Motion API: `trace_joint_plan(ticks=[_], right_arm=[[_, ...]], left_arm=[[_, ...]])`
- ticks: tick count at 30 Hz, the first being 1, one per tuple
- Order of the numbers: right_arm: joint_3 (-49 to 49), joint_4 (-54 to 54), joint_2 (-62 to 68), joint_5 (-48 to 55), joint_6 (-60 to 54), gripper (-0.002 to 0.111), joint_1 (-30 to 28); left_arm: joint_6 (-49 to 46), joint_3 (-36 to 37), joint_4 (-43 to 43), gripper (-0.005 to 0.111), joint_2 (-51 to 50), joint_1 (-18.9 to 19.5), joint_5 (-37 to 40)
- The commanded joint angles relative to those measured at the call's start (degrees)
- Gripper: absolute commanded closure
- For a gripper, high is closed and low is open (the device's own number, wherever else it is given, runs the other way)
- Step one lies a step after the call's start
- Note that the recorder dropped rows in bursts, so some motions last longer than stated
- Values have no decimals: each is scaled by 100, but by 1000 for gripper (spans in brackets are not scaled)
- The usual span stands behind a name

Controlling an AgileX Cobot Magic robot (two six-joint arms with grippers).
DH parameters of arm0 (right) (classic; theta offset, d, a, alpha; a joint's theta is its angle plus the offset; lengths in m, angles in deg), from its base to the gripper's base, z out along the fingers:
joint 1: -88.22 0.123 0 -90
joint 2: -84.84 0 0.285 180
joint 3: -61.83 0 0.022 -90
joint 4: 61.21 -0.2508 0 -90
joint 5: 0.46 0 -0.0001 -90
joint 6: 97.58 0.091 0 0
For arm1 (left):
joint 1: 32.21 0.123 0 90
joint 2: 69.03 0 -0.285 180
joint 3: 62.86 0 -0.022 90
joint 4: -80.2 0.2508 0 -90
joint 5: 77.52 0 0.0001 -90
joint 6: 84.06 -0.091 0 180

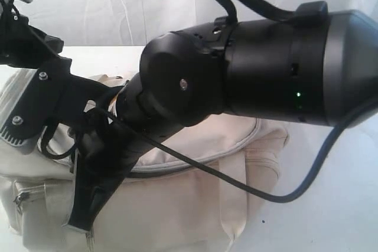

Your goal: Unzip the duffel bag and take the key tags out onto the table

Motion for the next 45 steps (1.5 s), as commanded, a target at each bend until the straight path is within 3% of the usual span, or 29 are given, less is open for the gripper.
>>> trace_joint_plan(ticks=[1,6,8,10,12,16,23,28,33,40,45], right_arm=[[1,-53,-19,382,135,108,18],[1,-17,-19,457,262,108,18],[1,-17,-19,457,273,108,18],[1,-17,-19,457,356,108,18],[1,-17,-31,484,463,108,6],[1,-17,-39,545,533,108,6],[1,-17,-39,711,543,108,6],[1,-17,-39,813,555,108,6],[1,-17,-39,826,555,108,6],[1,-28,-39,813,555,108,6],[1,-28,-39,813,555,108,6]], left_arm=[[513,-329,121,107,164,398,1664],[3157,-1489,2848,107,-172,1801,5054],[3259,-1873,2951,107,-223,2166,6205],[2991,-2077,2364,107,-149,2329,6942],[2476,-2134,2028,107,20,2273,6942],[2124,-1740,2384,107,515,2094,6942],[1304,-419,2515,106,1045,1722,6942],[1088,300,2515,80,1231,1502,6193],[732,464,2589,52,1327,1450,5392],[191,496,2812,50,1327,1450,4608],[-956,883,2149,50,1327,1450,4329]])
